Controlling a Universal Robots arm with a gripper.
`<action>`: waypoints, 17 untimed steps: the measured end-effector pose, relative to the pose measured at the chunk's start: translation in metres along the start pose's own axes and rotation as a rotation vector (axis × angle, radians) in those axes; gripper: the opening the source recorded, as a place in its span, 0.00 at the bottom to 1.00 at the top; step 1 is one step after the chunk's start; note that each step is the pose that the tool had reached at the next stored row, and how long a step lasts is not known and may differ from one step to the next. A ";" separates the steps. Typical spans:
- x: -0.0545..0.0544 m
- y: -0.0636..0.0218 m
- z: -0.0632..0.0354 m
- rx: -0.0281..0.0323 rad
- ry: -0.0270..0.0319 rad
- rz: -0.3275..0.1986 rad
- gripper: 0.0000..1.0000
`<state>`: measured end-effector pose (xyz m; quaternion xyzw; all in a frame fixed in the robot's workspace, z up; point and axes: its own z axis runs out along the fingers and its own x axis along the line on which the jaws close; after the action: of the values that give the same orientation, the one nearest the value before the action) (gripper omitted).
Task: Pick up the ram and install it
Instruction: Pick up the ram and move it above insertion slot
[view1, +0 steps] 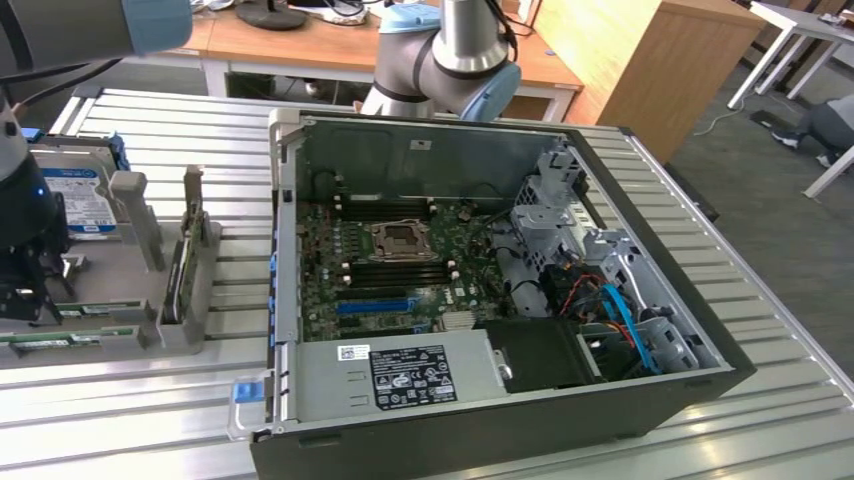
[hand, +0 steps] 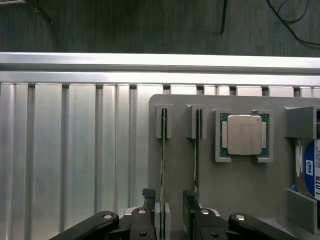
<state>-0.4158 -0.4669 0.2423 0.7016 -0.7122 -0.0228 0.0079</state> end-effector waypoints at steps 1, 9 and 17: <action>0.000 0.0000 0.0006 0.0000 0.0000 0.000 0.36; 0.000 -0.0002 0.0064 0.0001 -0.0001 0.000 0.36; 0.000 -0.0004 0.0117 0.0001 0.0000 0.000 0.36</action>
<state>-0.4159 -0.4669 0.2306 0.7016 -0.7122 -0.0228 0.0079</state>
